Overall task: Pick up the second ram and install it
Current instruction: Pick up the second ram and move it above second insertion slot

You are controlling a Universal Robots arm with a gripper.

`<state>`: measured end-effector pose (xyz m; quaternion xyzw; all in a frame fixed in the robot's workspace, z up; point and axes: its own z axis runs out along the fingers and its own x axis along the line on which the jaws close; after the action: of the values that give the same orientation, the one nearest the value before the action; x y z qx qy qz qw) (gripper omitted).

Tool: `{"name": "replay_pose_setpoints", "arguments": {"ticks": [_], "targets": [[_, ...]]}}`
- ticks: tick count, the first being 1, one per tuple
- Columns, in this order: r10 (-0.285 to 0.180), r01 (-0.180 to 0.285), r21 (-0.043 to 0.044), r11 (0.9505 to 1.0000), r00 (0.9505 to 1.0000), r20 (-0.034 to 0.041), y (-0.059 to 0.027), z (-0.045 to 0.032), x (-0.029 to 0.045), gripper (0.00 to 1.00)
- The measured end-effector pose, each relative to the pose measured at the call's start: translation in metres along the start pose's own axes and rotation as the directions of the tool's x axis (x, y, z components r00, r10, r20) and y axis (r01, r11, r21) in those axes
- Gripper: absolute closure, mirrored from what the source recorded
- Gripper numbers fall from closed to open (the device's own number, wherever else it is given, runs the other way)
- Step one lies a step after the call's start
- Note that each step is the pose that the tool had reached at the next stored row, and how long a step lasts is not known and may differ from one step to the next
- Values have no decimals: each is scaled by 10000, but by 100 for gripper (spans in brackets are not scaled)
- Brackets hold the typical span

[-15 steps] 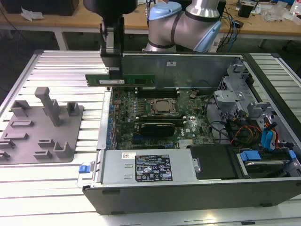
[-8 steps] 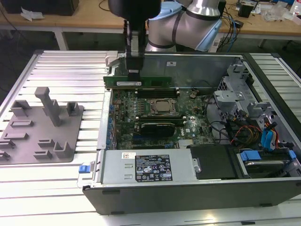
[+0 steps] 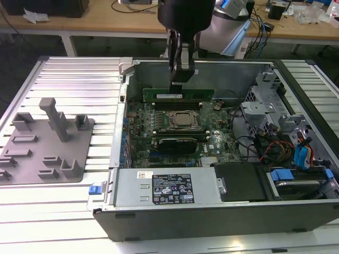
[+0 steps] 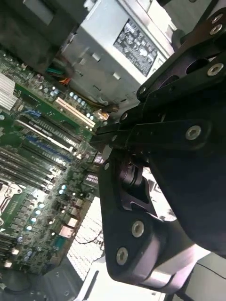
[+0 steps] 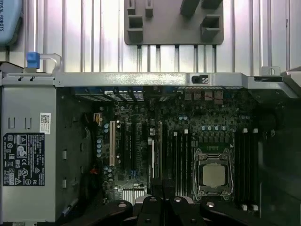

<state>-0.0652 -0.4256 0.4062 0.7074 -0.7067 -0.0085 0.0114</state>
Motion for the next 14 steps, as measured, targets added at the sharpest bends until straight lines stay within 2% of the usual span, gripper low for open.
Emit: {"name": "replay_pose_setpoints", "arguments": {"ticks": [6, 12, 14], "targets": [[1, -1, -5, 10000, 10000, -23, -27, 159, -204, 91], [0, 0, -5, 10000, 10000, -33, -50, 247, -351, 91], [0, 0, -4, 10000, 10000, -31, -62, 317, -385, 91]]}}
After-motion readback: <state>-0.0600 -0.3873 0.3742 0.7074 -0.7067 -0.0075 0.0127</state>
